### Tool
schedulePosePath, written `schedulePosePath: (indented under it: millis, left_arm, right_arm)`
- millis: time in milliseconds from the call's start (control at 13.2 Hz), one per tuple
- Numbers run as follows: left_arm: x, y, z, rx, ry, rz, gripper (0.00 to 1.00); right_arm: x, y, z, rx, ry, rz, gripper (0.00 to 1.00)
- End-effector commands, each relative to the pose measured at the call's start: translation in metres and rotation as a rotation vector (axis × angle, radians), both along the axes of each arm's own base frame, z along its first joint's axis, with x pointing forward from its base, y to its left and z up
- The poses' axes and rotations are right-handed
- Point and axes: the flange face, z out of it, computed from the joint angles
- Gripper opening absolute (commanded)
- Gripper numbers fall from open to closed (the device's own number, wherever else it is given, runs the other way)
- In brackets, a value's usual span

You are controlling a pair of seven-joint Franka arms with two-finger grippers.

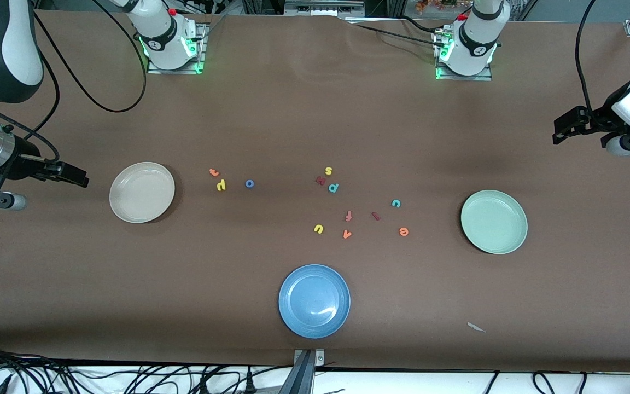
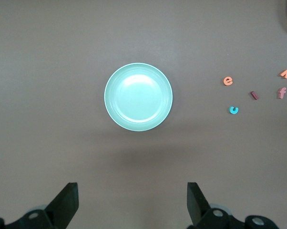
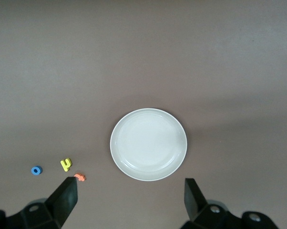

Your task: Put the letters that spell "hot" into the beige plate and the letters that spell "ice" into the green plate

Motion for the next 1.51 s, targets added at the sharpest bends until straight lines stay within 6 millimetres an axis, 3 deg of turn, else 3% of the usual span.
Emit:
schedulePosePath:
  millis: [0,227,454,681,1059,1286,1438]
  left_arm:
    - [-0.002,0.002,0.008,-0.013,-0.014,-0.020,1.00]
    - [-0.002,0.002,0.008,-0.013,-0.014,-0.020,1.00]
    - [-0.002,0.002,0.007,-0.013,-0.013,-0.020,1.00]
    - [-0.001,-0.006,0.004,-0.014,-0.014,-0.031,1.00]
    - [0.000,-0.027,-0.003,-0.014,-0.005,-0.022,1.00]
    - [0.003,-0.051,-0.011,-0.014,0.001,-0.008,1.00]
    - [0.005,-0.073,-0.025,-0.017,0.012,-0.009,1.00]
  right_arm:
    - [-0.007,0.002,0.004,0.010,-0.006,0.002,0.99]
    - [-0.012,0.010,0.001,0.011,0.034,0.014,0.99]
    - [-0.014,0.059,-0.001,0.001,0.035,0.084,0.99]
    - [-0.012,0.095,-0.012,-0.012,0.032,0.027,0.99]
    - [-0.020,0.166,-0.075,-0.029,0.076,0.063,0.99]
    - [-0.041,0.189,-0.144,-0.036,0.105,0.108,0.99]
    - [-0.063,0.204,-0.179,-0.031,0.117,0.147,0.99]
